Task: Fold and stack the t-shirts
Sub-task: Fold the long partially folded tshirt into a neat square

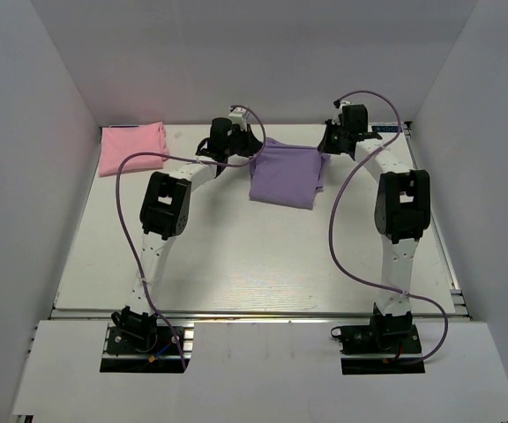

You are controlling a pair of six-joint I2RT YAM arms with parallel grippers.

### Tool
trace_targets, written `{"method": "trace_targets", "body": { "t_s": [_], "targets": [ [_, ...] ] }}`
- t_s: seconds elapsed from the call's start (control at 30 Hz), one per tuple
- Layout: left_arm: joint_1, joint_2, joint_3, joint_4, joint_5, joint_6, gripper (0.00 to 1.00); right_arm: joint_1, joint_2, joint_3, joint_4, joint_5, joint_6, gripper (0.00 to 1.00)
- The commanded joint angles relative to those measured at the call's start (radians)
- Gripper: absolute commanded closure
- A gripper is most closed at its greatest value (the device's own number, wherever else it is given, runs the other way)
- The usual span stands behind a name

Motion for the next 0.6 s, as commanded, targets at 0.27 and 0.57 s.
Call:
{"method": "trace_targets", "body": {
  "t_s": [0.27,0.57],
  "targets": [
    [0.011,-0.112,-0.059,0.297,0.098,0.028,1.00,-0.055,-0.155,-0.152,0.190,-0.014,0.005,1.00],
    [0.011,-0.200,-0.178,0.428,0.107,0.037,1.00,-0.064,-0.279,-0.256,0.276,0.000,0.003,1.00]
  ]
}}
